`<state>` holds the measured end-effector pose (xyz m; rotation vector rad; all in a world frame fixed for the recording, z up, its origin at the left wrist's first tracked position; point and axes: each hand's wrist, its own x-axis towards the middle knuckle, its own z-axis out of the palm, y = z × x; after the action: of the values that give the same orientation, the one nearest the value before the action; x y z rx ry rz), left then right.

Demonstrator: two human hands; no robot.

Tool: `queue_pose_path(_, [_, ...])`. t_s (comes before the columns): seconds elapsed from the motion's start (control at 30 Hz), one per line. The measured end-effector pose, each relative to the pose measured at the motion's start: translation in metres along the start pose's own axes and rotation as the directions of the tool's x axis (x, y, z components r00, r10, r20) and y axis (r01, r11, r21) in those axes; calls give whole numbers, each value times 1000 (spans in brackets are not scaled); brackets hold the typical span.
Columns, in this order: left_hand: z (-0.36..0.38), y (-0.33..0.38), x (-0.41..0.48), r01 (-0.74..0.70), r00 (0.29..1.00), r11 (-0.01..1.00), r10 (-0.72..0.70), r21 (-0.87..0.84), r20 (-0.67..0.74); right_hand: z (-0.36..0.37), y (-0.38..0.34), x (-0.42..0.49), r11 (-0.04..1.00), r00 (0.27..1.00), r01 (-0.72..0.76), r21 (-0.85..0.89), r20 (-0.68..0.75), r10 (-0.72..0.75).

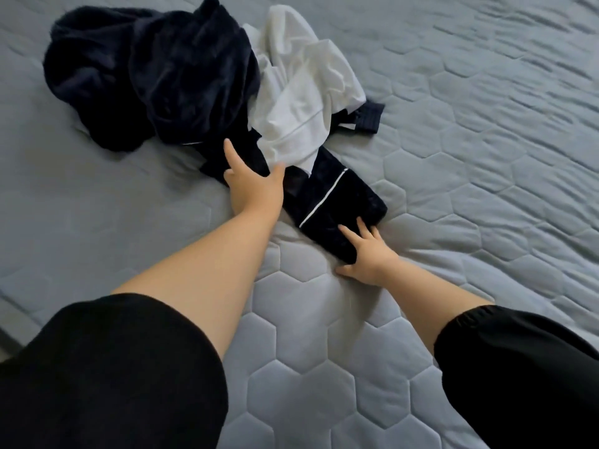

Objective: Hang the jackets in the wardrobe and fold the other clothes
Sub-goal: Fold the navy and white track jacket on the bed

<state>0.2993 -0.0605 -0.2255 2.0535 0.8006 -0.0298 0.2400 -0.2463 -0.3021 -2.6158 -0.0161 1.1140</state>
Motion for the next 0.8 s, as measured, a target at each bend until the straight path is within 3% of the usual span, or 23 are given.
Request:
queue_pose_path(0.1, [-4, -1, 6, -177, 984, 967, 172, 182, 44, -7, 1, -1, 999, 1000, 8, 53, 17, -8])
queue_pose_path(0.23, [-15, -28, -35, -407, 912, 848, 355, 340, 207, -24, -2, -18, 942, 999, -50, 332, 28, 43])
queue_pose_path(0.33, [-18, -52, -90, -608, 789, 721, 500, 334, 357, -21, 1, -53, 858, 996, -91, 506, 31, 87])
queue_pose_path(0.47, [-26, -52, -163, -713, 683, 663, 587, 226, 435, -16, 14, -109, 750, 989, 28, 661, -126, 74])
queue_pose_path(0.57, [-44, -38, -200, -766, 620, 613, 628, 193, 470, -31, 9, -153, 853, 953, 201, 482, -296, -57])
queue_pose_path(0.7, [-90, -6, -250, -806, 580, 562, 690, 185, 432, -53, -12, -210, 933, 909, 354, 69, -262, -326])
queue_pose_path(0.8, [-140, 17, -293, -799, 596, 577, 728, 168, 338, -68, -37, -258, 891, 870, 444, 92, -282, -404])
